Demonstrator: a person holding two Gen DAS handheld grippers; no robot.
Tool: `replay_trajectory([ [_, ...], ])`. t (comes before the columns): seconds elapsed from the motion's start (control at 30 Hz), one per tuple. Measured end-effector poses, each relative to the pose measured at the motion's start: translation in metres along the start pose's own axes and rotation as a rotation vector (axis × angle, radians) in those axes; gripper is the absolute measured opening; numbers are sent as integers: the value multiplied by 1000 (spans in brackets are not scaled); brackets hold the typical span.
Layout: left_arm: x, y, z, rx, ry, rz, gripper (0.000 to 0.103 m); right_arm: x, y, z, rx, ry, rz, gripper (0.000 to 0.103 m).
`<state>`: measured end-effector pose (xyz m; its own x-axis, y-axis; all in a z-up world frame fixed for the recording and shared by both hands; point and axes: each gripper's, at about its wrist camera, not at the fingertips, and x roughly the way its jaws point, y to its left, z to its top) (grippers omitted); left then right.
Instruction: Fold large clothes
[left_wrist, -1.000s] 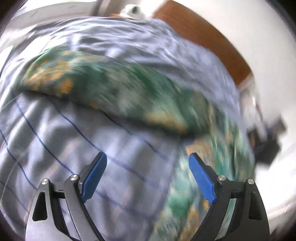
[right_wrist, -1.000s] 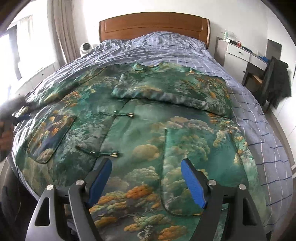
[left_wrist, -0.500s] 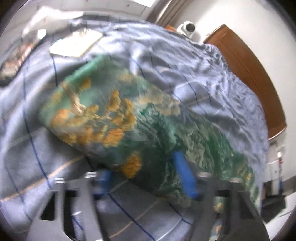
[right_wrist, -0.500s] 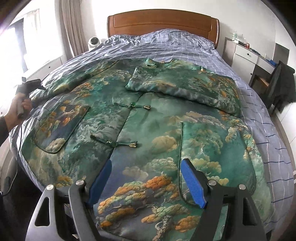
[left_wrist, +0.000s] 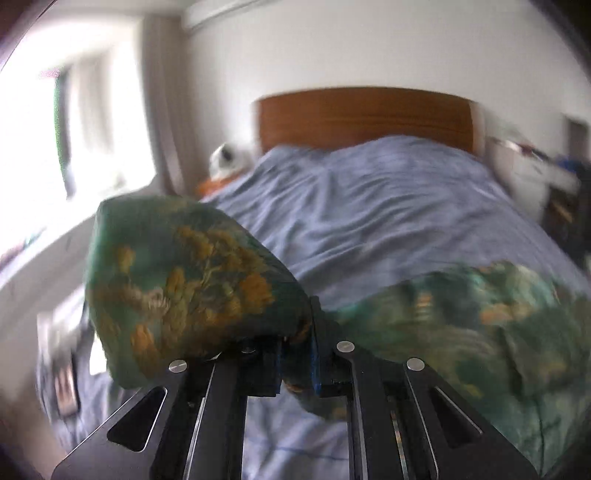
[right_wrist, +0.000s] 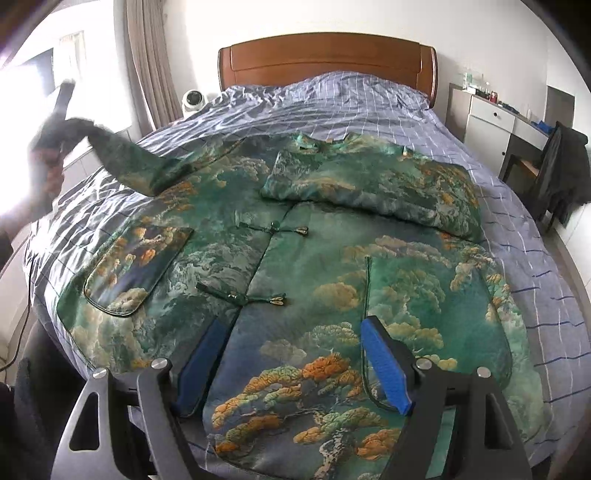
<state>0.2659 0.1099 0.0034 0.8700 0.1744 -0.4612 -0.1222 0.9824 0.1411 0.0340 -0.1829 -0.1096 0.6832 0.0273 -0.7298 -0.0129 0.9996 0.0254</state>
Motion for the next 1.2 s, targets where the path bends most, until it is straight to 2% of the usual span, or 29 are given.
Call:
replay_trajectory([
  [0.1, -17, -65, 0, 188, -63, -45, 10, -5, -2, 0, 9, -14, -7, 79],
  [0.2, -24, -127, -19, 381, -96, -80, 10, -10, -8, -2, 27, -24, -11, 79],
  [0.27, -24, -159, -36, 472, -85, -111, 10, -13, -12, -4, 36, -26, -18, 79],
  [0.33, -21, -189, -57, 547, -38, -147, 14, -14, -18, -5, 50, -24, -25, 79],
  [0.4, -17, -211, -81, 600, 26, -177, 25, -15, -24, -7, 67, -22, -31, 79],
  [0.43, -16, -220, -91, 617, 53, -199, 37, -15, -27, -7, 75, -20, -33, 79],
  [0.47, -17, -226, -99, 626, 73, -218, 56, -15, -29, -7, 82, -18, -35, 79],
  [0.5, -18, -230, -107, 632, 94, -240, 63, -15, -32, -7, 89, -17, -37, 79],
  [0.53, -21, -232, -115, 635, 108, -260, 70, -15, -34, -7, 94, -14, -41, 79],
  [0.67, -39, -222, -130, 619, 143, -313, 77, -12, -47, 2, 121, -4, -27, 79],
  [0.77, -47, -203, -133, 535, 176, -336, 81, -4, -62, 24, 164, -3, 35, 79],
  [0.83, -46, -186, -134, 443, 208, -338, 81, 10, -72, 49, 220, 2, 116, 79],
  [0.93, -47, -156, -138, 298, 251, -329, 81, 55, -83, 91, 329, 49, 285, 79],
  [1.0, -46, -141, -139, 234, 267, -320, 81, 90, -83, 113, 379, 92, 353, 79],
  [1.07, -48, -129, -143, 185, 282, -317, 81, 129, -81, 128, 425, 136, 384, 79],
  [1.17, -48, -112, -148, 136, 301, -315, 81, 171, -74, 133, 481, 210, 383, 79],
  [1.2, -47, -108, -151, 127, 305, -308, 81, 181, -71, 133, 490, 228, 378, 73],
])
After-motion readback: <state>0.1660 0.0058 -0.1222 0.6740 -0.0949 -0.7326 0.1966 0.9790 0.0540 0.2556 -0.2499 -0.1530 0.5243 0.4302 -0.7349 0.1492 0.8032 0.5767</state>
